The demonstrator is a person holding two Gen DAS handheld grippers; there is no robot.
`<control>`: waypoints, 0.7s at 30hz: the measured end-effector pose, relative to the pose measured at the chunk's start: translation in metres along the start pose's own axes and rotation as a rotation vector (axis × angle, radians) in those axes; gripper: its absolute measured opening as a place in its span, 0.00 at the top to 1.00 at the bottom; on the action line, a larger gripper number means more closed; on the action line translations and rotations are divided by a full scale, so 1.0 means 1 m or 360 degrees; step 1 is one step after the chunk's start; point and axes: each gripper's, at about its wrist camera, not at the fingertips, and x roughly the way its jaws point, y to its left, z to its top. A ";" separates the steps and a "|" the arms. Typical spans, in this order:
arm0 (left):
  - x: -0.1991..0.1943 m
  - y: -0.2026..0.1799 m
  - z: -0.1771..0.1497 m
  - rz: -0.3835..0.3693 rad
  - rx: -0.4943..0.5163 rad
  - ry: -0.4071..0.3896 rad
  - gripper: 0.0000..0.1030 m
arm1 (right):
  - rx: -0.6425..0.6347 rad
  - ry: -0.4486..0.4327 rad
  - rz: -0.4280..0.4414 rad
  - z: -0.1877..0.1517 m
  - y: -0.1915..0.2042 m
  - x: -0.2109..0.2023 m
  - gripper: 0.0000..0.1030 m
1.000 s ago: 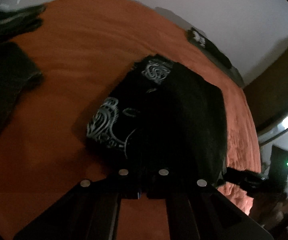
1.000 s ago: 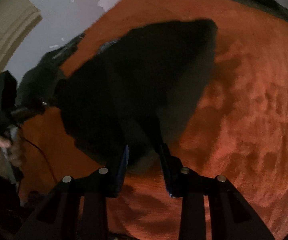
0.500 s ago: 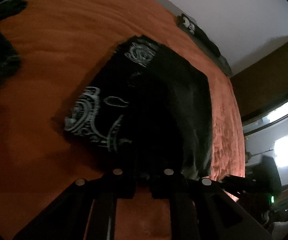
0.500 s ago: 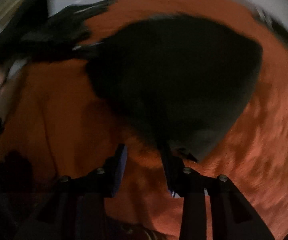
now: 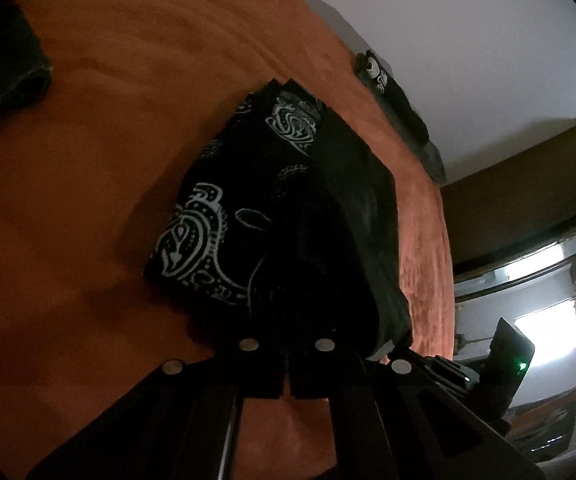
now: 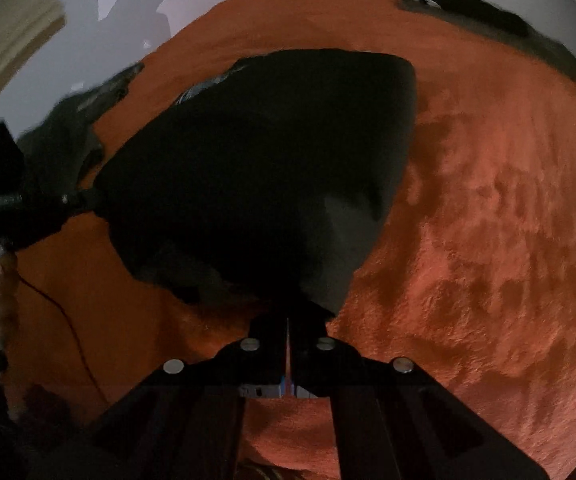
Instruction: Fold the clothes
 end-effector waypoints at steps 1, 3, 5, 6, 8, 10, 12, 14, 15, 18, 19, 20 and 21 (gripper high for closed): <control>-0.003 0.005 0.001 -0.0032 -0.0024 -0.0003 0.99 | -0.0016 0.0019 -0.0016 -0.001 0.001 0.001 1.00; -0.009 0.014 0.002 -0.0083 -0.0065 -0.0007 0.99 | -0.0041 0.0055 -0.0061 -0.003 0.001 0.004 1.00; -0.013 0.022 0.004 -0.0099 -0.0087 -0.0005 0.99 | -0.0049 0.0126 -0.0068 -0.006 -0.005 0.008 1.00; -0.013 0.024 0.004 -0.0105 -0.0094 0.0010 0.99 | -0.0049 0.0146 -0.0052 -0.008 -0.009 0.007 1.00; -0.014 0.025 0.004 -0.0117 -0.0099 0.0052 0.99 | -0.0025 0.0116 -0.0014 -0.011 -0.019 -0.003 1.00; -0.018 0.023 0.005 -0.0132 -0.0089 0.0066 0.99 | -0.0027 0.0033 0.0050 -0.008 -0.021 -0.020 1.00; -0.021 0.019 0.006 -0.0148 -0.0075 0.0079 0.99 | -0.0073 -0.0068 0.0123 0.000 -0.013 -0.037 0.92; -0.023 0.013 0.009 -0.0140 -0.0037 0.0082 0.97 | -0.0150 -0.0133 0.0223 0.010 0.007 -0.046 0.44; -0.021 0.009 0.009 -0.0128 -0.0017 0.0085 0.92 | -0.0207 -0.0170 0.0269 0.013 0.023 -0.046 0.35; 0.001 -0.003 0.008 -0.0112 0.0017 0.0148 0.54 | -0.0557 -0.0212 0.0158 0.015 0.079 -0.027 0.30; 0.012 -0.007 0.007 -0.0105 0.0035 0.0151 0.53 | -0.0684 -0.0202 0.0082 0.012 0.095 -0.015 0.33; 0.023 -0.010 0.006 -0.0084 0.0046 0.0162 0.57 | -0.0811 -0.0192 0.0005 0.008 0.111 -0.003 0.61; 0.033 -0.011 0.004 -0.0052 0.0047 0.0184 0.98 | -0.0925 -0.0180 -0.0095 0.004 0.123 0.008 0.89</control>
